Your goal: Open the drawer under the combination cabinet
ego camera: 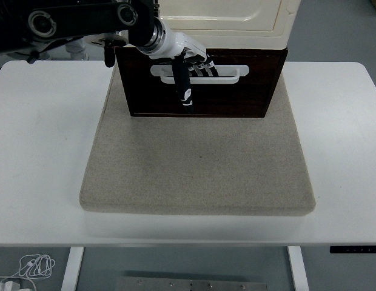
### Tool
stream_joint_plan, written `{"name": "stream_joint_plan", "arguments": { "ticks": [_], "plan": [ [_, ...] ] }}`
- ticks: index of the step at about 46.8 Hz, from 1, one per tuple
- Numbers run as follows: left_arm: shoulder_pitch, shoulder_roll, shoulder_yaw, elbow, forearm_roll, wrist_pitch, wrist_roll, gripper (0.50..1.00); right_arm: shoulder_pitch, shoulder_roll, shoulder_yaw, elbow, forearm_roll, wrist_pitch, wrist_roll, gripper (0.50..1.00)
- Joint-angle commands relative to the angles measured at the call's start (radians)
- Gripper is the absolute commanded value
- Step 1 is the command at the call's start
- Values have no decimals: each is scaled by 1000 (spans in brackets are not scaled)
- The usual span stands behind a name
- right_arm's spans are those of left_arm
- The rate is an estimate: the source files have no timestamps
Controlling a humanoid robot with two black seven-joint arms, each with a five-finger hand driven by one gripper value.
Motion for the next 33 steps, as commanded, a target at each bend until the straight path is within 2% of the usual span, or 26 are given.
{"name": "stream_joint_plan", "arguments": {
  "ticks": [1,10,33],
  "plan": [
    [0,1,0,0,-1,-4,0,1000,0,0,0,0,0,0,-1,926],
    [2,1,-25,-6,-1,-30,0,1000,0,0,0,0,0,0,1,926],
    [-6,31,-40,-69,-1,-54,0,1000,0,0,0,0,0,0,-1,926]
  ]
}}
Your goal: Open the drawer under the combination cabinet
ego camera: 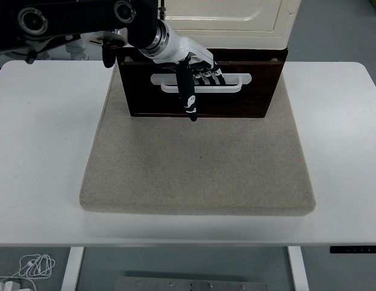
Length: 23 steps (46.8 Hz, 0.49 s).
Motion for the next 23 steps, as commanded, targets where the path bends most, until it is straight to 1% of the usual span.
{"name": "stream_joint_plan", "arguments": {
  "ticks": [1,12,18,23],
  "plan": [
    [-1,7,0,-15,0,-1,0,1000,0,0,0,0,0,0,-1,926],
    [-10,27,-1,-46,0,-2,0,1000,0,0,0,0,0,0,-1,926],
    [-13,41,-3,-63,0,-19,0,1000,0,0,0,0,0,0,1,926],
    [-13,45,-12,-75,-1,-21,0,1000,0,0,0,0,0,0,-1,926]
  ]
}}
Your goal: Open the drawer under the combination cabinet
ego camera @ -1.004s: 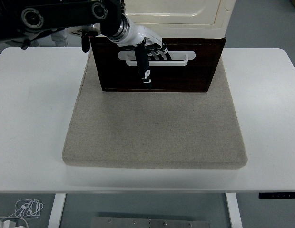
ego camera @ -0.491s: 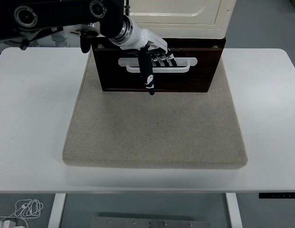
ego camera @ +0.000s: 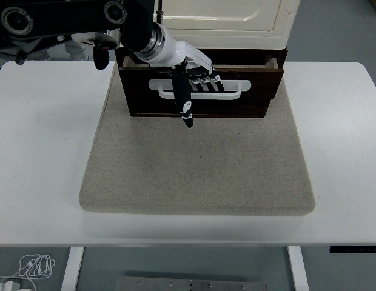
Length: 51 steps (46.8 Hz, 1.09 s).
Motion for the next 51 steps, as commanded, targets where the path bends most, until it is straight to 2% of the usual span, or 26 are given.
{"name": "stream_joint_plan", "arguments": {
  "ticks": [1,51],
  "plan": [
    [0,6,-6,-8,0,-1,0,1000,0,0,0,0,0,0,-1,926],
    [-46,99,-9,-149,-2,-42,9,1000,0,0,0,0,0,0,1,926]
  ]
}}
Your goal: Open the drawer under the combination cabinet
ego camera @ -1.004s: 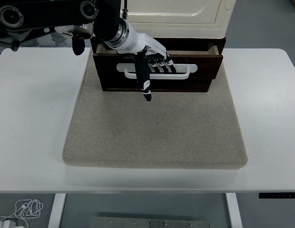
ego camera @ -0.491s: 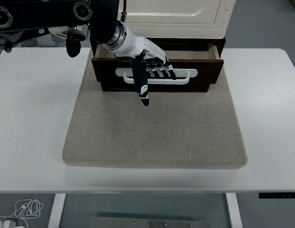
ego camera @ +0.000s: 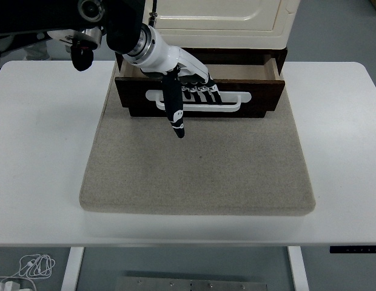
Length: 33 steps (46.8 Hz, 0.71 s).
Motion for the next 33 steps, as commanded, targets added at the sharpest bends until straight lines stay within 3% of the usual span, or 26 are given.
{"name": "stream_joint_plan", "arguments": {
  "ticks": [1,33],
  "plan": [
    [-4,11,0,-14,-1,-5,3,1000,0,0,0,0,0,0,0,926],
    [-2,27,-15,-11,-3,4,3,1000,0,0,0,0,0,0,-1,926]
  ]
}}
